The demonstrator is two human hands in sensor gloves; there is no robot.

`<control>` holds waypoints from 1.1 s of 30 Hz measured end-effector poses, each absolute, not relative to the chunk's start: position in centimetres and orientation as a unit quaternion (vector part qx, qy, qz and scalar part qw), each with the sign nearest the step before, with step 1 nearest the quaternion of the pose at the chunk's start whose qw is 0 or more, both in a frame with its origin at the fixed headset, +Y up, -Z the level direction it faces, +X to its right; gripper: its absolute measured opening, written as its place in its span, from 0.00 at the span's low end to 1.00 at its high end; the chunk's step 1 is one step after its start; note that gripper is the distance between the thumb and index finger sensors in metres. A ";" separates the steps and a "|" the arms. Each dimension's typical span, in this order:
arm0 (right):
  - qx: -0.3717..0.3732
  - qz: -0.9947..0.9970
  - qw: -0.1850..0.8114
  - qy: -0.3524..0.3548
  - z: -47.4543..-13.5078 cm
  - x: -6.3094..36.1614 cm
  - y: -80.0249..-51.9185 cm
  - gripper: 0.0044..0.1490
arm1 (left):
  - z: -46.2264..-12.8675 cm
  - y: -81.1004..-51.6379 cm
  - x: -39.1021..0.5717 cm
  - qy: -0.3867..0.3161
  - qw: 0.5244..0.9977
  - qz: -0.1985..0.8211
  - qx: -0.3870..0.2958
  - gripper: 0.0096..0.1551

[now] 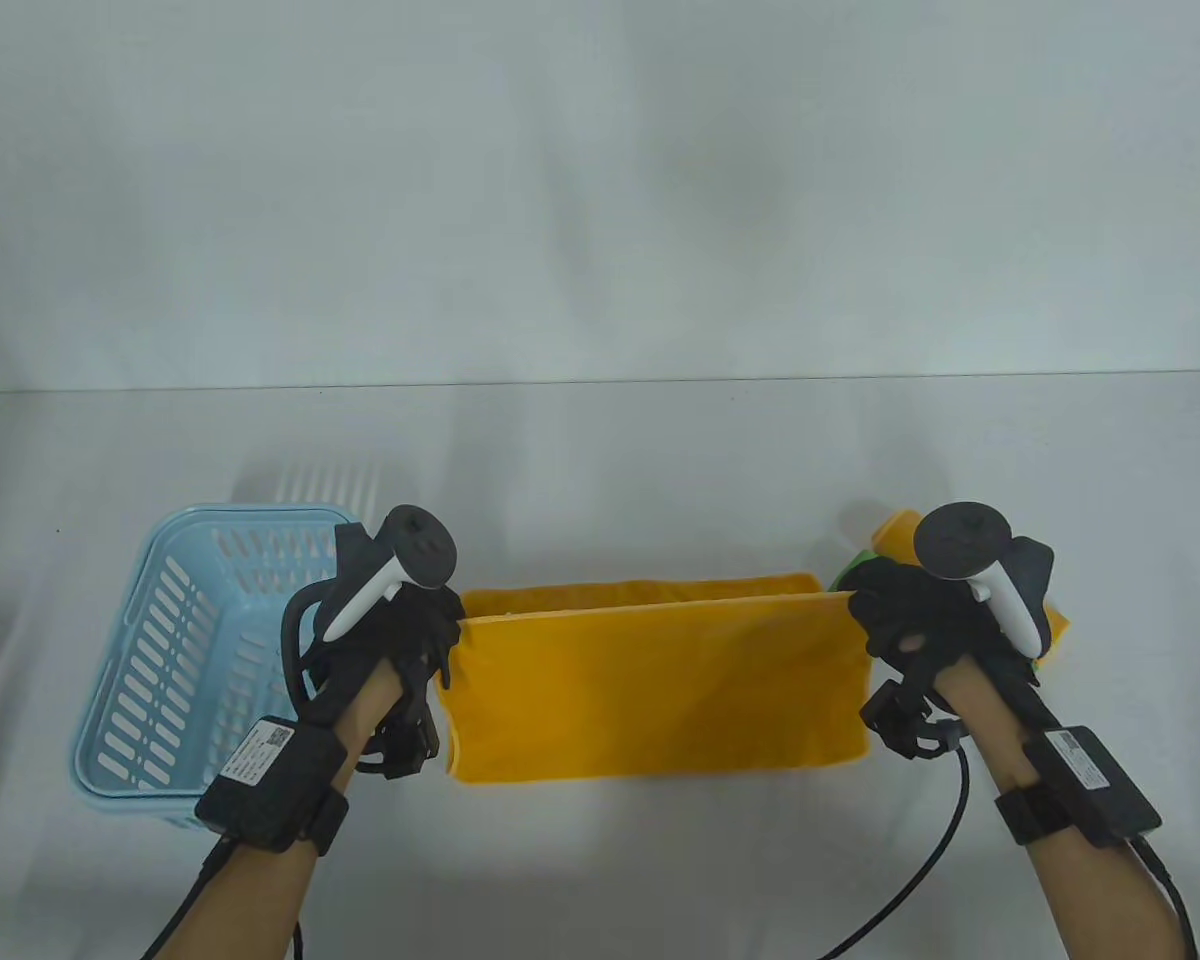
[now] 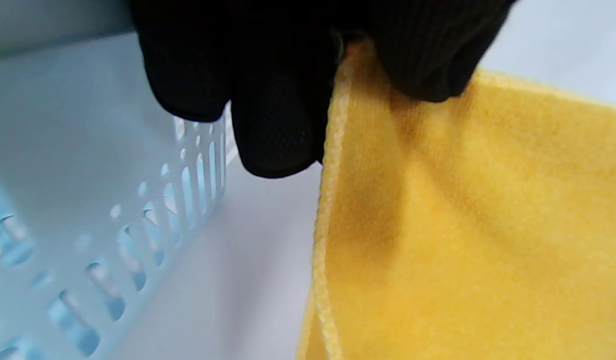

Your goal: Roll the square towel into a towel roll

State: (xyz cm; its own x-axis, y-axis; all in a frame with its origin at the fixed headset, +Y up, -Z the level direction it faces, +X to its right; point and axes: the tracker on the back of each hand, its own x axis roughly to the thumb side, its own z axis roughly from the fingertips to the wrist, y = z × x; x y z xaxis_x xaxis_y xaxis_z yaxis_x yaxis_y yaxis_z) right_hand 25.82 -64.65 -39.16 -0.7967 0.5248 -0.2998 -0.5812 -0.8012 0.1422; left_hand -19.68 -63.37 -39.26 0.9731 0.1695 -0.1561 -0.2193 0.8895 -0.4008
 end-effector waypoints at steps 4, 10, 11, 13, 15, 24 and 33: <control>-0.152 0.944 0.271 0.114 -40.9 25.3 -65.5 0.23 | -41.3 -63.8 -19.3 0.084 0.969 0.092 -0.215 0.22; -0.189 0.949 0.230 0.105 -43.1 24.3 -66.7 0.23 | -43.7 -65.0 -18.4 0.126 0.966 0.074 -0.215 0.23; -0.194 0.949 0.224 0.103 -43.5 24.0 -67.0 0.23 | -44.1 -65.2 -18.3 0.130 0.966 0.066 -0.215 0.23; -0.204 0.951 0.211 0.100 -44.1 23.4 -67.4 0.23 | -44.8 -65.7 -17.9 0.141 0.966 0.052 -0.211 0.23; -0.210 0.955 0.186 0.095 -44.9 22.6 -68.0 0.23 | -45.6 -66.5 -17.6 0.152 0.966 0.037 -0.208 0.23; -0.225 0.969 0.077 0.062 -46.4 19.9 -71.0 0.23 | -47.5 -71.0 -16.7 0.182 0.965 -0.008 -0.189 0.23; -0.244 0.968 0.025 0.045 -46.4 19.6 -71.7 0.36 | -47.8 -73.4 -17.4 0.194 0.961 0.007 -0.197 0.38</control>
